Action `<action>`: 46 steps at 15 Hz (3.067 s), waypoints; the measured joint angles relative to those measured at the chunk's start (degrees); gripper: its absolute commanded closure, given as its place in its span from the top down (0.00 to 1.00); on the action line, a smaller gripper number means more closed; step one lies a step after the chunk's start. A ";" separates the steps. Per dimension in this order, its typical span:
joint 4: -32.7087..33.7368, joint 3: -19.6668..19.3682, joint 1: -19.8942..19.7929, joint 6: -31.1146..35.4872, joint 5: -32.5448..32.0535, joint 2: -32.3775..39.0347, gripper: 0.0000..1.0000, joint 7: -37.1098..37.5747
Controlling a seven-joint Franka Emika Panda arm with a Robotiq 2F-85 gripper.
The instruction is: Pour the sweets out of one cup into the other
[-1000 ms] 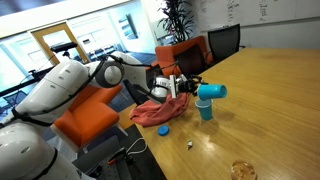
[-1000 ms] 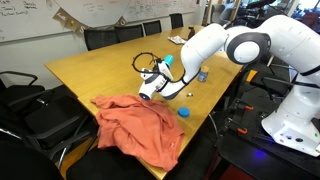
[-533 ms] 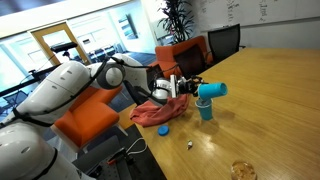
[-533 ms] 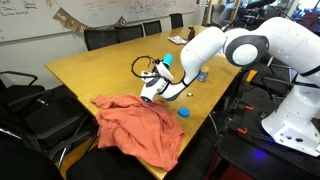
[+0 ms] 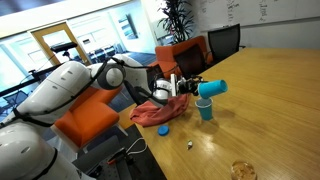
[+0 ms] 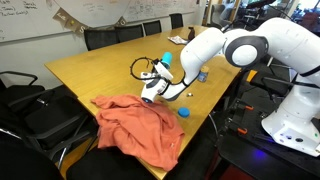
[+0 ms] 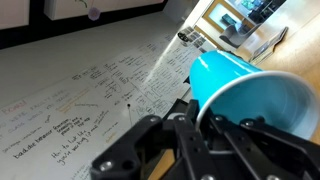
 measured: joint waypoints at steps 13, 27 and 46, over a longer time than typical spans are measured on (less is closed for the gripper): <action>0.33 1.44 -1.76 -0.02 1.94 -1.26 0.01 1.45; -4.54 4.84 -17.37 23.23 25.84 -16.99 0.01 8.44; -26.84 -6.83 -22.22 81.28 66.32 -29.21 0.01 20.70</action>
